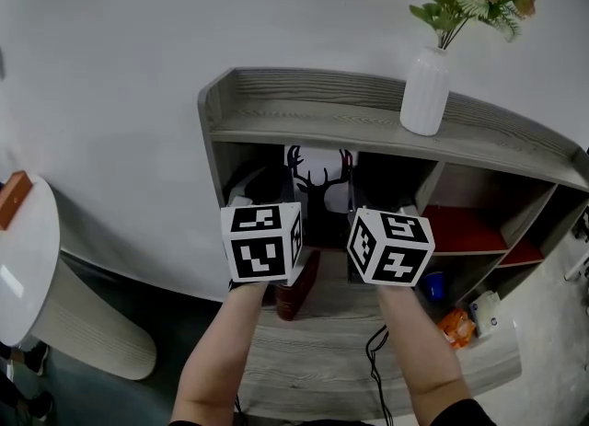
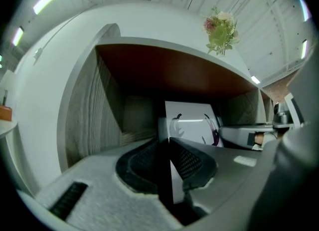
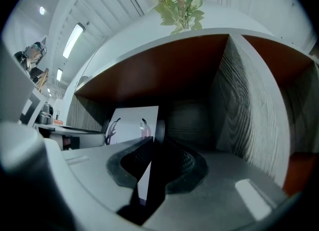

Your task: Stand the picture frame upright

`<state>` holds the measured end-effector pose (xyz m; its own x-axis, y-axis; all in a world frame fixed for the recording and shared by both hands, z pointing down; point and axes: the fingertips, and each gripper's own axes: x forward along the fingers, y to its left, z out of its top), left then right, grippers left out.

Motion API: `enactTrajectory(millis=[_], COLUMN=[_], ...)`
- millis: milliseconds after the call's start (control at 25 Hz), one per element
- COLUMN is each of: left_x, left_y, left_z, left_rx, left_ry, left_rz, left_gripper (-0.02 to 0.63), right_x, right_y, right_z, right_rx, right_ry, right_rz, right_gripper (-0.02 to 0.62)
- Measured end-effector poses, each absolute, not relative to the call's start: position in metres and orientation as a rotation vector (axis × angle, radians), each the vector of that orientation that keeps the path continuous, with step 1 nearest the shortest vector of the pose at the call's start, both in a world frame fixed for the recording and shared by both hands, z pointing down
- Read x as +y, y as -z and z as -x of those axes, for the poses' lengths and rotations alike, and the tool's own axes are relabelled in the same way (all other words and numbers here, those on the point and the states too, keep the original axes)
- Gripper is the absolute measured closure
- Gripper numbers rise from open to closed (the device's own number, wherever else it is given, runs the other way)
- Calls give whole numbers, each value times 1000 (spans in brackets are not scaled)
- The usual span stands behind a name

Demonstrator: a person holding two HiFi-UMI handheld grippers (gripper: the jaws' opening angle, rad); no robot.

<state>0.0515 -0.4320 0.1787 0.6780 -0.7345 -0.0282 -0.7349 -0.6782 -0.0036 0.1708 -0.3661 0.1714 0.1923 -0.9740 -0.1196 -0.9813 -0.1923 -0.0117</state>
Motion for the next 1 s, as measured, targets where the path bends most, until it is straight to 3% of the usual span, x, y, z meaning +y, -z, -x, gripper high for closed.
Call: enactTrajectory(millis=[1000], left_x=[-444], left_y=[-182], left_z=[-57], left_rx=[1253], left_ry=[-82], left_rz=[2868], left_gripper=[540], right_x=[-376], right_y=[-176], right_z=[-177], right_rx=[1917], right_ry=[-126], right_rz=[2368], right_gripper=[528])
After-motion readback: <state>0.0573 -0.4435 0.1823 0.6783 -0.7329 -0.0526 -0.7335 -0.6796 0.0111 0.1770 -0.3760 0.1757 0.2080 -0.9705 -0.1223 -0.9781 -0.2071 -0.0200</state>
